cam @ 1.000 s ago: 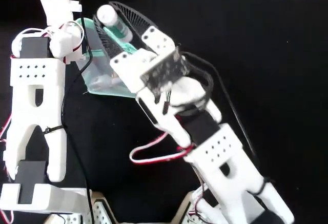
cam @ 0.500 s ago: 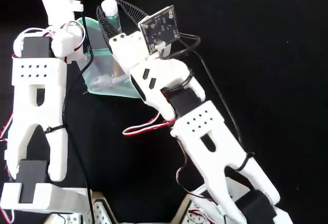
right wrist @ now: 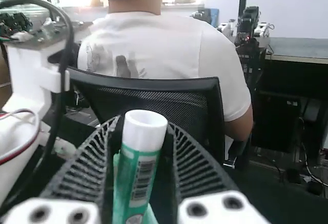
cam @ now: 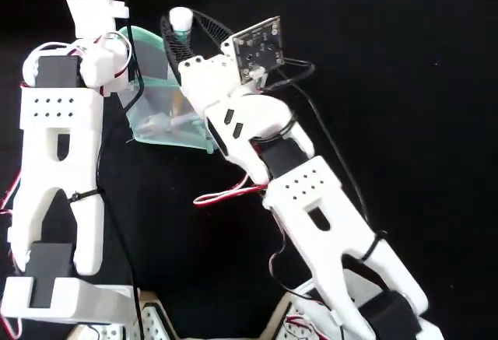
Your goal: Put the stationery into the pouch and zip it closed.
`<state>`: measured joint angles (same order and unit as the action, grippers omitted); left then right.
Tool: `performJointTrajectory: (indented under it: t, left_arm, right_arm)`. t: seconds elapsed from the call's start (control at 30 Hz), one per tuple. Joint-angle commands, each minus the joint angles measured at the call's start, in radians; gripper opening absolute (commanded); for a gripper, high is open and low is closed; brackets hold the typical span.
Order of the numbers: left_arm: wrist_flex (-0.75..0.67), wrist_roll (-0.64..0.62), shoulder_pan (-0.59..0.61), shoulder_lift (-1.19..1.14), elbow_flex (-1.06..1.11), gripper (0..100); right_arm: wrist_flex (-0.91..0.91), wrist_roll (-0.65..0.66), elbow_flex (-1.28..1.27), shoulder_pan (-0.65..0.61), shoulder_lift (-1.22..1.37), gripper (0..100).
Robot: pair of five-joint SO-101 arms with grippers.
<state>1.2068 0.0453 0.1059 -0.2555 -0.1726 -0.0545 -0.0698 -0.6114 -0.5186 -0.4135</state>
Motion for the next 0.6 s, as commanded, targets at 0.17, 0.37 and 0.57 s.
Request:
performJointTrajectory:
  t: [0.17,0.37,0.57]
  left_arm:
    - [-0.006,0.02,0.007,-0.157,0.239,3]
    - [-0.006,0.02,0.007,-0.157,0.239,3]
    - [-0.006,0.02,0.007,-0.157,0.239,3]
  right_arm:
    - [0.009,0.061,-0.182,0.057,0.015,1.2]
    - [0.009,0.33,-0.26,-0.043,-0.001,1.2]
    - [0.048,0.408,-0.332,-0.101,-0.114,3.6]
